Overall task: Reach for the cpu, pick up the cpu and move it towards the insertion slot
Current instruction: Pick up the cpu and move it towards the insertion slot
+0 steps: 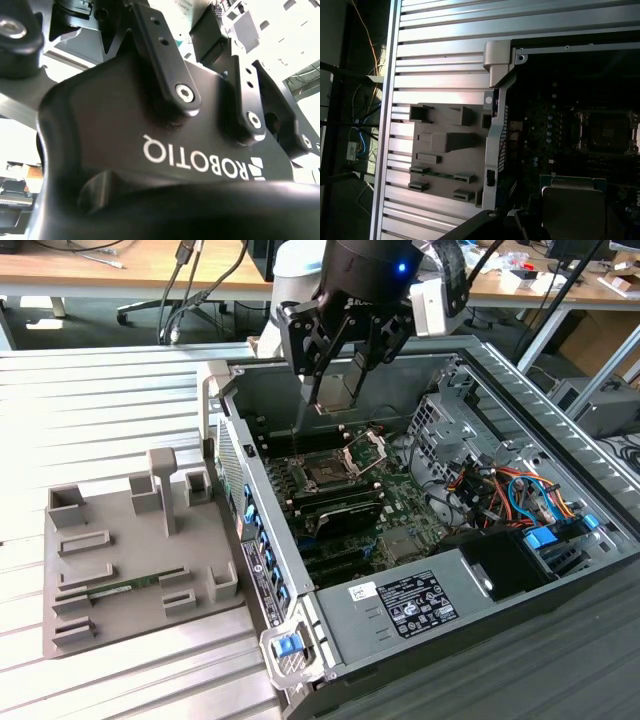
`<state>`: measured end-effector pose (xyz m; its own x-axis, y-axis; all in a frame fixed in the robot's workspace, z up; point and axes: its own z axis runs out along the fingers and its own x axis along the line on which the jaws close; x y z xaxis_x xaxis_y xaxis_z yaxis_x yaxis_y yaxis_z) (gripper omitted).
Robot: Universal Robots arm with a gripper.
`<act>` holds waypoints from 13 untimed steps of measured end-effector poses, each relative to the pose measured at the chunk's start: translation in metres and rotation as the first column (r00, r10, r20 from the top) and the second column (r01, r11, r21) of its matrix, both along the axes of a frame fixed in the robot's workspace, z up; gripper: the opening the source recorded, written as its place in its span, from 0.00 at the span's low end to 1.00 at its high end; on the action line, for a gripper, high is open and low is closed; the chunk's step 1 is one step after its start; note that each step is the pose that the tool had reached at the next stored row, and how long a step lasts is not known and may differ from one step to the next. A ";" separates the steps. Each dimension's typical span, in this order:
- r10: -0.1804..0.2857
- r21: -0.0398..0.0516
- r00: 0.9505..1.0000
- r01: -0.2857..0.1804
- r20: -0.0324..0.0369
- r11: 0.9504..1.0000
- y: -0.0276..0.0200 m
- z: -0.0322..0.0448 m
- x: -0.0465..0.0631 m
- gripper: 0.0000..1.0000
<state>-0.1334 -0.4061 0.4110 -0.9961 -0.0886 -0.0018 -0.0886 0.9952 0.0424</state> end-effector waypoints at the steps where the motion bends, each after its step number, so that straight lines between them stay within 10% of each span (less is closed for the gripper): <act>1: 0.000 0.000 1.000 0.000 0.000 1.000 0.0000 0.0000 0.001 0.55; 13: 0.000 0.000 1.000 0.000 0.000 1.000 0.0000 0.0000 0.012 0.55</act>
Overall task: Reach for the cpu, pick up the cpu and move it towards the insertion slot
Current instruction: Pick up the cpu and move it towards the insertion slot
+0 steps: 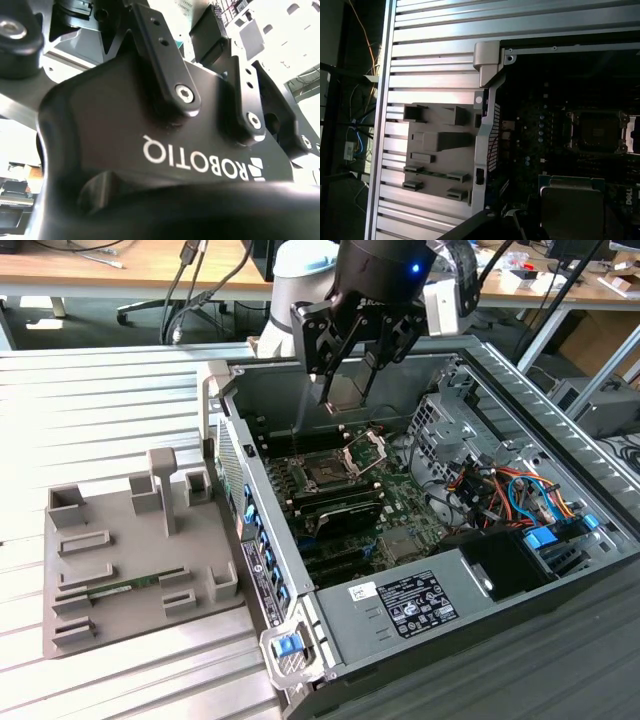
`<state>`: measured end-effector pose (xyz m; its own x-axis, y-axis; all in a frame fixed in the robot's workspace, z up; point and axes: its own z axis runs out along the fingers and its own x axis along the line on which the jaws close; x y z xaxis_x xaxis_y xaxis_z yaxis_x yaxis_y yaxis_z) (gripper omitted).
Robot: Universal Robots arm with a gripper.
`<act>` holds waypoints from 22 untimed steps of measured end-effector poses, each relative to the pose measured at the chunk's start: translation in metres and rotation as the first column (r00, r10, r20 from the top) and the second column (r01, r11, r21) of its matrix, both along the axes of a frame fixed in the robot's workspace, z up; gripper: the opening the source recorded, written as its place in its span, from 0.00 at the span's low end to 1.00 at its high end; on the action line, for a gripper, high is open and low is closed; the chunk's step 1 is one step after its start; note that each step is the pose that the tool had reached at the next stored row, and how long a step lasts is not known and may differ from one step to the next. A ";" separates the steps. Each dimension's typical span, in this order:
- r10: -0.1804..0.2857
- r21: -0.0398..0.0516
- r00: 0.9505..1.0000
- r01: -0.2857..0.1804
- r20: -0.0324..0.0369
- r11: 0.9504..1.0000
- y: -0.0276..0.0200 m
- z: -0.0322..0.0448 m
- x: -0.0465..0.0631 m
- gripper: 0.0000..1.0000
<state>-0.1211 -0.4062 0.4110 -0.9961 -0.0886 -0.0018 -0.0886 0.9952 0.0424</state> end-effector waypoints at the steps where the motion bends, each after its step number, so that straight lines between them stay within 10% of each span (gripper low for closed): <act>1: 0.000 0.000 1.000 0.000 0.000 1.000 0.0000 0.0000 0.001 0.55; 22: 0.000 0.000 1.000 0.000 0.000 1.000 0.0000 0.0000 0.021 0.55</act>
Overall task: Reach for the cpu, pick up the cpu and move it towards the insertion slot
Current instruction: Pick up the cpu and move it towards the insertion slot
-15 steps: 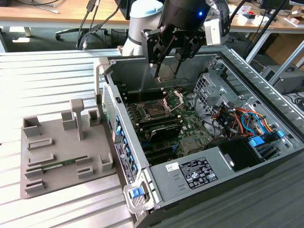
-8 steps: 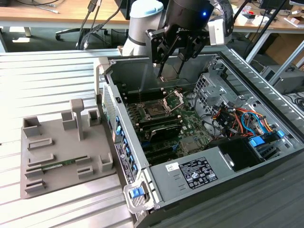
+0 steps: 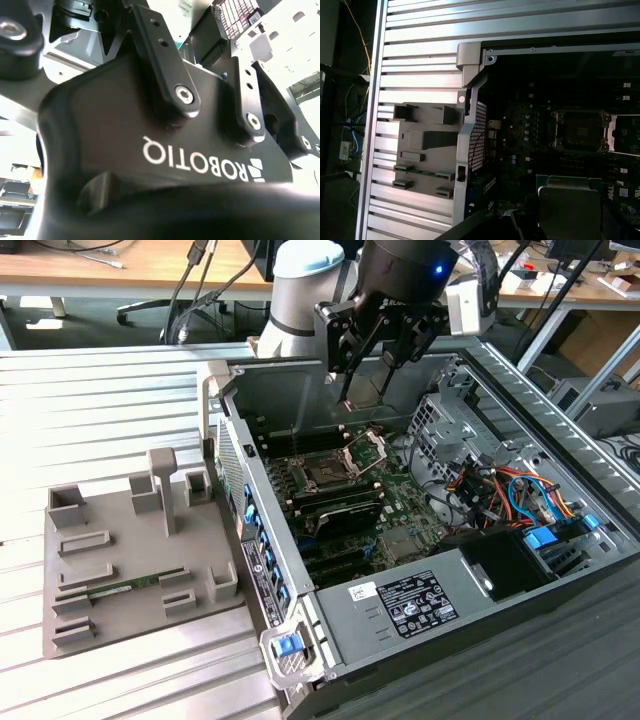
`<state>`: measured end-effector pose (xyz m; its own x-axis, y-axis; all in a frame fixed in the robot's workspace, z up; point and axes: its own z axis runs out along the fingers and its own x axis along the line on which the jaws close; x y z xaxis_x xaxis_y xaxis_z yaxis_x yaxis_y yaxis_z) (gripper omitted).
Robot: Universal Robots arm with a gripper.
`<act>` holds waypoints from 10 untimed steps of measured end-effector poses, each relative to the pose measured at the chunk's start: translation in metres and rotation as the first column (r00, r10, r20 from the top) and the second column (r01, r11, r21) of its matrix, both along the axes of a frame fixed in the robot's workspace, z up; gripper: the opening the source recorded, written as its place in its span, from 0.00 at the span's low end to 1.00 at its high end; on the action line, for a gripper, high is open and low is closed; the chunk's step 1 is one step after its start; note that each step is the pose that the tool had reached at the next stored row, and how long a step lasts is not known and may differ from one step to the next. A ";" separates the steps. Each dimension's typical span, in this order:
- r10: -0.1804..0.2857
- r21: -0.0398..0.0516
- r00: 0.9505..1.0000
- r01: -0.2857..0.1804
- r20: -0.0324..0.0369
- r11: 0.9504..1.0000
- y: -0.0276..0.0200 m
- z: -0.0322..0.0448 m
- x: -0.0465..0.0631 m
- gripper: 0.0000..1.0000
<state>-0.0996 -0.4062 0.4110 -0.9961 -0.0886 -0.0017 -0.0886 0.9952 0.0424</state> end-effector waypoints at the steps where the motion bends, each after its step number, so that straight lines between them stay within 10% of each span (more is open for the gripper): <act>1: 0.000 0.000 1.000 0.000 0.000 1.000 0.0000 0.0000 0.001 0.55; 10: 0.000 0.000 1.000 0.000 0.000 1.000 0.0000 0.0000 0.007 0.55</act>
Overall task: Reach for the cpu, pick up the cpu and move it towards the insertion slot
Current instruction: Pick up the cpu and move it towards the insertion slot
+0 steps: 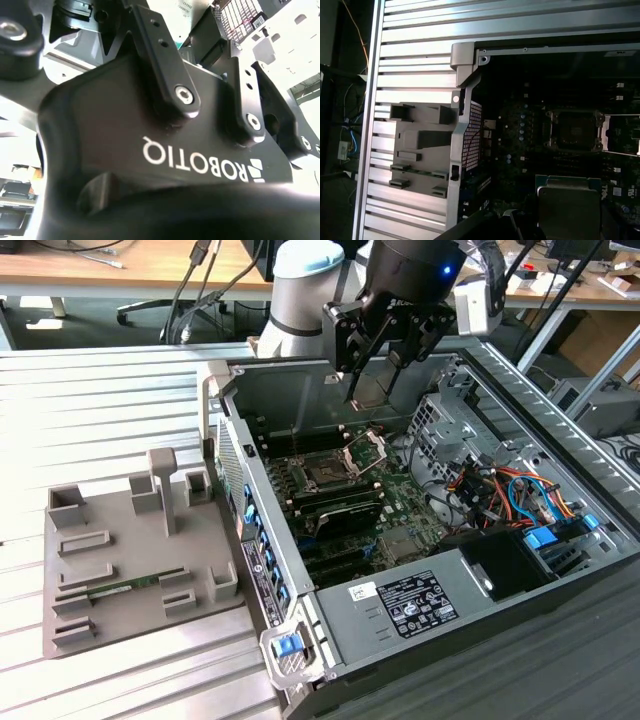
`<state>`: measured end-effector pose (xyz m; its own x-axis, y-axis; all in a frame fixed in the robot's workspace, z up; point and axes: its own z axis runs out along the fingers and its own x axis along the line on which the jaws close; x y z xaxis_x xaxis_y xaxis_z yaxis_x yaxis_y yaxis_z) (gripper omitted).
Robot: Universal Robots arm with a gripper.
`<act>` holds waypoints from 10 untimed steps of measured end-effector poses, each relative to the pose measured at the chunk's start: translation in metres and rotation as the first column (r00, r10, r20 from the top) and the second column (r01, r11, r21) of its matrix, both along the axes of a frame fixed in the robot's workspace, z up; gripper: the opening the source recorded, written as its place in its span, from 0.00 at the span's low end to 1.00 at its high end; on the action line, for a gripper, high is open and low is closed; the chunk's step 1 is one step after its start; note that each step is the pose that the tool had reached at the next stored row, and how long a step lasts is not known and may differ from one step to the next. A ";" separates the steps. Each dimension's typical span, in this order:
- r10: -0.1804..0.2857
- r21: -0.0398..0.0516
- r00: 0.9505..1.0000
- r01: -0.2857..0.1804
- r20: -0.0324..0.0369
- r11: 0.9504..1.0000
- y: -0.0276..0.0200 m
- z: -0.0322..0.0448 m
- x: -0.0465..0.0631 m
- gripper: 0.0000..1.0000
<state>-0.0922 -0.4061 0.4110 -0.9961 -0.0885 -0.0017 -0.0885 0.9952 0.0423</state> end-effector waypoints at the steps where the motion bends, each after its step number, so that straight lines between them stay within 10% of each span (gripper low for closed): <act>1: 0.000 0.000 1.000 0.000 0.000 1.000 0.0000 0.0000 0.001 0.55; 10: 0.000 0.000 1.000 0.000 0.000 1.000 0.0000 0.0000 0.008 0.55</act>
